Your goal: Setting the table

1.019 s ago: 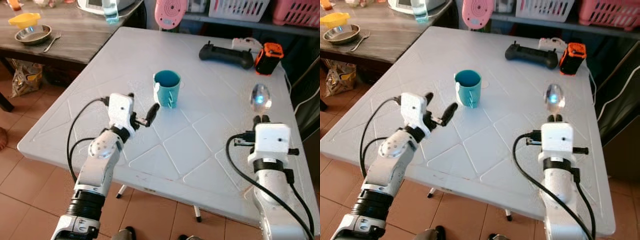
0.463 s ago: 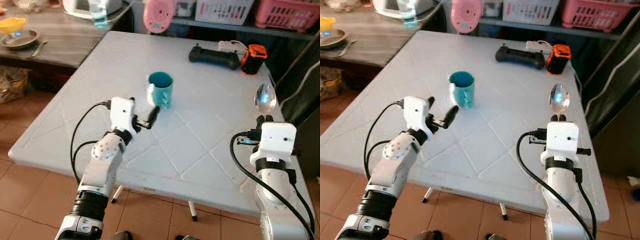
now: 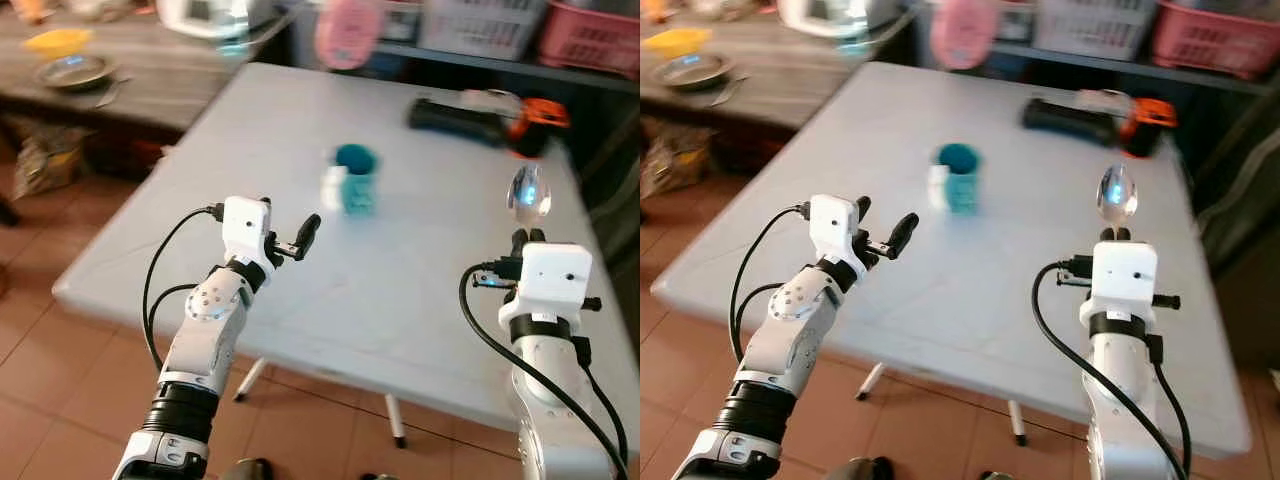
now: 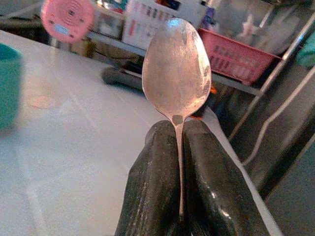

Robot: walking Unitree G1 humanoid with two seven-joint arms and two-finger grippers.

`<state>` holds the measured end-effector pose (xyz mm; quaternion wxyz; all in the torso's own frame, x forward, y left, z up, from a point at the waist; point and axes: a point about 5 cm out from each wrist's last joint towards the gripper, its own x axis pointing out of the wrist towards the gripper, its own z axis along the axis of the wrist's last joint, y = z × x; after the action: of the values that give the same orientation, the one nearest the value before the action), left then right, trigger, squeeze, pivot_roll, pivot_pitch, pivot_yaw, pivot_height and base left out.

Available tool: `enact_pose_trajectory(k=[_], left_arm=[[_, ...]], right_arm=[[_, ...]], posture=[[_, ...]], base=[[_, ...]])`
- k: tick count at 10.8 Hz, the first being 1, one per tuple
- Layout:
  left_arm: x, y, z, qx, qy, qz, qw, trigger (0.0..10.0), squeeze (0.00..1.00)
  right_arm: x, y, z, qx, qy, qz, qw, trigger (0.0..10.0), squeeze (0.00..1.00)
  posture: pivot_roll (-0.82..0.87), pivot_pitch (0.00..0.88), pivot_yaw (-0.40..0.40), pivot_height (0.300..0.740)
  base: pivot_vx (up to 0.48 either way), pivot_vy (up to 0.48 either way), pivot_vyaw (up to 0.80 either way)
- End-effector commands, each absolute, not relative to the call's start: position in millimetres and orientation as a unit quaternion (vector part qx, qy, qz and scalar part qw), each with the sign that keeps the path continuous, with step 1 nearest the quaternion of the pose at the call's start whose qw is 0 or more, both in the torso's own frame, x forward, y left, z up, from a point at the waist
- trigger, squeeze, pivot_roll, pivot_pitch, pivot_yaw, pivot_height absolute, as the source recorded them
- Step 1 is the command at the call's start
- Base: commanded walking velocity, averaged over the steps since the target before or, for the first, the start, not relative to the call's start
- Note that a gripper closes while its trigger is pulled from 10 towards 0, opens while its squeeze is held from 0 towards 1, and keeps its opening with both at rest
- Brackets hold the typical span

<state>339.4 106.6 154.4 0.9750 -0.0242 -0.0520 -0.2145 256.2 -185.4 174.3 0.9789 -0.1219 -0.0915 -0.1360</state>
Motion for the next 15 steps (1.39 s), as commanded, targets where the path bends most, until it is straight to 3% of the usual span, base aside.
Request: enact_pose_trajectory(k=[1, 15], left_arm=[[340.9, 108.0, 155.2, -0.02, -0.053, -0.215, 0.975, 10.0, 0.0], [342.5, 99.9, 156.1, -0.014, -0.053, -0.231, 0.971, 10.0, 0.0]], right_arm=[[255.0, -185.8, 178.7, -0.12, -0.099, -0.139, 0.978, 10.0, 0.0], [261.4, -178.7, 178.1, -0.112, -0.102, -0.135, 0.979, 10.0, 0.0]], posture=[[0.07, 0.113, -0.039, 0.74], [0.09, 0.115, -0.036, 0.74]], base=[[0.0, 0.379, 0.0], [0.0, 0.46, 0.0]])
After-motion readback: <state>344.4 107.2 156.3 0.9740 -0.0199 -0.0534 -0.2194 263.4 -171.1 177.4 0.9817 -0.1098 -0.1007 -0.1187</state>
